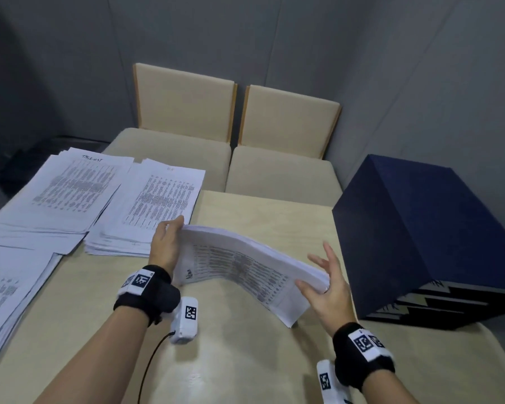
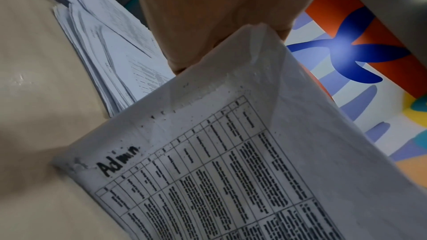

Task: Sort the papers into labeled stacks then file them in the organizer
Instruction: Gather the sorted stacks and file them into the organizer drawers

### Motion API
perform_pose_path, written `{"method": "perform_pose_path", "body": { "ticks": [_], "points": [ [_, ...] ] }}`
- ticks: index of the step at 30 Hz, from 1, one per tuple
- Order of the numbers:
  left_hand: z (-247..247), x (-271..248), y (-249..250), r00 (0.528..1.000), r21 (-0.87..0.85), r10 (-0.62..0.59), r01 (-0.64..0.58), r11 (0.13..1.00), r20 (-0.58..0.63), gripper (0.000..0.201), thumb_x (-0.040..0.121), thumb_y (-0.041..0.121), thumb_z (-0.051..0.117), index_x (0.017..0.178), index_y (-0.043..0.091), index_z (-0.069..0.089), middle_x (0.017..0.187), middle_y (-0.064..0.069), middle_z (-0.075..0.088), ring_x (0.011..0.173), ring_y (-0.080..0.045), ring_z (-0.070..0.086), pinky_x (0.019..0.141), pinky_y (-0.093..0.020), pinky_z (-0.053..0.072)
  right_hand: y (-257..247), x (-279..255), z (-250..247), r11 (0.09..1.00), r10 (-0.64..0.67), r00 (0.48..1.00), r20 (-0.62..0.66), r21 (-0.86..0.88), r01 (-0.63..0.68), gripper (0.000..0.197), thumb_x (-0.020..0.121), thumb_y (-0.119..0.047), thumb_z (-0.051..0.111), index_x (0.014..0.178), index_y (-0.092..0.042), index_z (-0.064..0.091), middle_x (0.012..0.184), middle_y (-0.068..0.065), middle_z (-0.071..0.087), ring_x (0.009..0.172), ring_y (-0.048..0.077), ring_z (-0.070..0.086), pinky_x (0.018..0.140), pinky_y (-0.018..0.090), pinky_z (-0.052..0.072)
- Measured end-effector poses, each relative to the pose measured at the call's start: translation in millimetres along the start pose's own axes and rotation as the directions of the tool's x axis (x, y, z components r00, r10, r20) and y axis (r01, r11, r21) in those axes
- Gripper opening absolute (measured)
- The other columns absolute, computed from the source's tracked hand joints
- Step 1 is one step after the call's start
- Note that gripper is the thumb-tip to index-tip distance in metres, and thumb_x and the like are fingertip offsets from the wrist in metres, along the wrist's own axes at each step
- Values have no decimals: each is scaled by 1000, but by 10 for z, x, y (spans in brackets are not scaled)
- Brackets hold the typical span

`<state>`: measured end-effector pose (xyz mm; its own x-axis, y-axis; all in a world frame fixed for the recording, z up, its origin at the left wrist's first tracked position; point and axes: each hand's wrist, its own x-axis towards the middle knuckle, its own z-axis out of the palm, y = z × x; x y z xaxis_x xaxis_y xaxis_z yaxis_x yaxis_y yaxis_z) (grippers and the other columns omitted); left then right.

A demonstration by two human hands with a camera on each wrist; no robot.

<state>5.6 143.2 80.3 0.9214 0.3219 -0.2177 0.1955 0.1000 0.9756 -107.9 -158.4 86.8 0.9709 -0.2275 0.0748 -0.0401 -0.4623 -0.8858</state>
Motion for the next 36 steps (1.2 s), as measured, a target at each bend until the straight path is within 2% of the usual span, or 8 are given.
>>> {"method": "perform_pose_path", "body": {
  "ticks": [4, 7, 12, 15, 19, 28, 31, 36],
  "points": [
    [7, 22, 8, 999, 17, -16, 15, 1000, 41, 35, 94, 49, 47, 79, 18, 50, 82, 0, 53, 78, -17, 50, 72, -34, 37, 21, -22, -40, 849, -368, 929, 48, -391, 357, 69, 89, -7, 64, 146, -37, 39, 139, -13, 49, 124, 1, 50, 97, 17, 45],
    [-7, 87, -18, 999, 31, -29, 27, 999, 46, 39, 92, 57, 46, 83, 19, 54, 91, 0, 56, 92, -21, 52, 88, -40, 39, 65, -54, -58, 792, -372, 921, 112, -480, 378, 61, 92, -8, 59, 142, -39, 45, 134, -9, 52, 115, 5, 54, 91, 15, 45],
    [-157, 103, -183, 972, 102, -17, -8, 995, 236, 51, 74, 46, 78, 110, 14, 62, 104, -5, 68, 100, -24, 62, 85, -37, 49, 45, -33, -70, 999, 38, 999, 13, -19, -37, 84, 87, -6, 69, 152, -30, 21, 117, -9, 62, 93, -2, 62, 77, 7, 45],
    [-211, 85, -366, 956, 152, -71, 28, 988, 286, 37, 79, 26, 76, 109, 6, 68, 103, -12, 71, 103, -33, 64, 81, -35, 48, 12, -48, -27, 931, 291, 924, 250, 151, -334, 62, 86, -12, 74, 138, -29, 43, 122, -2, 64, 104, 2, 64, 83, 13, 50],
    [-155, -36, -363, 936, 101, -75, 43, 994, 345, 31, 79, 22, 75, 101, 1, 71, 92, -11, 75, 88, -29, 70, 78, -35, 53, 84, -164, -18, 944, 322, 909, 265, -158, -289, 33, 92, -36, 65, 122, -24, 64, 117, -7, 69, 111, 13, 64, 97, 30, 49],
    [139, -427, -197, 846, 25, -146, 156, 987, 513, 26, 82, 13, 69, 104, -1, 66, 90, -10, 76, 78, -19, 73, 64, -24, 57, -166, -520, -927, 891, 311, 867, 390, 198, -408, 31, 94, -25, 60, 124, -17, 63, 118, -2, 72, 106, 15, 69, 84, 31, 57],
    [334, -638, -218, 817, 62, -243, 248, 967, 524, 33, 80, 16, 70, 110, 3, 64, 102, -11, 74, 91, -27, 72, 80, -39, 55, 38, -626, -1164, 893, 323, 879, 352, 194, -406, 27, 94, -20, 60, 120, -14, 65, 117, 2, 72, 105, 16, 70, 84, 29, 56],
    [575, -1340, -519, 863, 143, -288, 251, 957, 415, 22, 97, 29, 55, 107, 14, 69, 99, -3, 73, 85, -24, 68, 73, -31, 50, 517, -918, -1770, 814, 325, 899, 295, 397, -425, 34, 88, -24, 65, 117, -7, 66, 116, 9, 72, 108, 29, 68, 84, 34, 58]
  ]
}}
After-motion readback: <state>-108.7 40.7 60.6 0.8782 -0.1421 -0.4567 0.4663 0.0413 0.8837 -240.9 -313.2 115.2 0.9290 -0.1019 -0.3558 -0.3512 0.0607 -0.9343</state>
